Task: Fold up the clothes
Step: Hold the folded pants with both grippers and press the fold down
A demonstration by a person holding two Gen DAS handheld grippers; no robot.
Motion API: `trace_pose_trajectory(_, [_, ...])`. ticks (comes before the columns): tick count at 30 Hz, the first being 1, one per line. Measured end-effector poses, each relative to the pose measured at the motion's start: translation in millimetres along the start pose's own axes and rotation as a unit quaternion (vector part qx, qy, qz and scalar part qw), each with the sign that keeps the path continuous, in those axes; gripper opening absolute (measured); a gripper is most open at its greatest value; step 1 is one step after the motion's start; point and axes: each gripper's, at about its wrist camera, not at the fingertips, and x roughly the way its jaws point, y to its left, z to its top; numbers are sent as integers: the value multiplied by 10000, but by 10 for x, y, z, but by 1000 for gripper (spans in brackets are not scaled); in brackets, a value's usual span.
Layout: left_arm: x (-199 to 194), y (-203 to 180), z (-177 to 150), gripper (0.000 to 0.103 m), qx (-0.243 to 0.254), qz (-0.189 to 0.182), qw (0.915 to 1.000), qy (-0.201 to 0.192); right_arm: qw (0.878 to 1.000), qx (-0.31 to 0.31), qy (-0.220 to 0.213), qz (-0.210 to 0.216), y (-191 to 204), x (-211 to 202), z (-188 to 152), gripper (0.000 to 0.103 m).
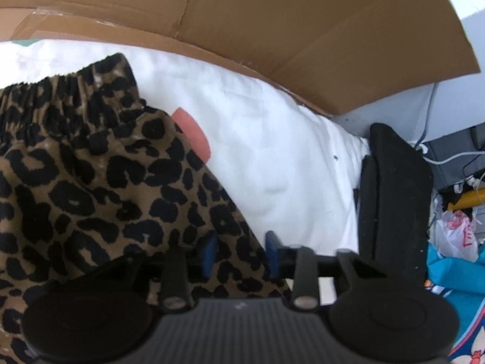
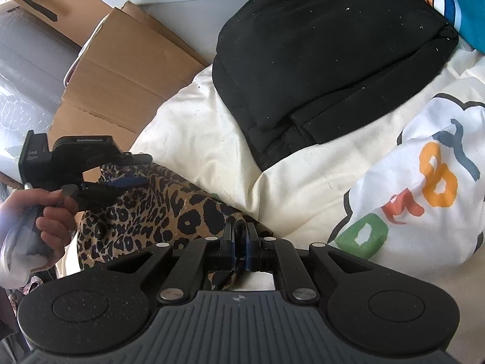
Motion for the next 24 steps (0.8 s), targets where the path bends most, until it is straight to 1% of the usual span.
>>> trace_pose_trajectory(1, [3,-6,-3,1,2,29,10000,30,10000,-22,-8,5,3,-1,0,4])
trace_pose_trajectory(5, [-75,-63,-7,0,111,-30,9999,-109,10000,19,-35,84,-5,-45,21,3])
trace_pose_trajectory(8, [-93,-84,27,0,90,-97,9998,-139,9999,-12,-93,59,-6,-98,22,3])
trace_pose_trajectory(13, [-7,-122,39,0,29,-100,9998,-171,10000,-3,-38,-84,-28,-81,1,3])
trace_pose_trajectory(19, [169,-136,54,1,-62,25,9999,-114,9994,-126,-34,-305,-23,-121,-6,4])
trace_pose_trajectory(21, [144,-187,81,4,-7,14,10000,-65,9991,-117,-75,-412,-25,-159,11,5])
trace_pose_trajectory(22, [113,-216,91,10,37,-10,10000,-50,9989,-105,-118,-445,-24,-186,19,6])
trace_pose_trajectory(23, [59,-247,100,13,92,-62,9999,-58,9987,-88,-178,-462,-21,-218,27,5])
trace_pose_trajectory(24, [-9,-278,114,20,151,-125,9998,-87,9985,-71,-239,-479,-19,-251,35,6])
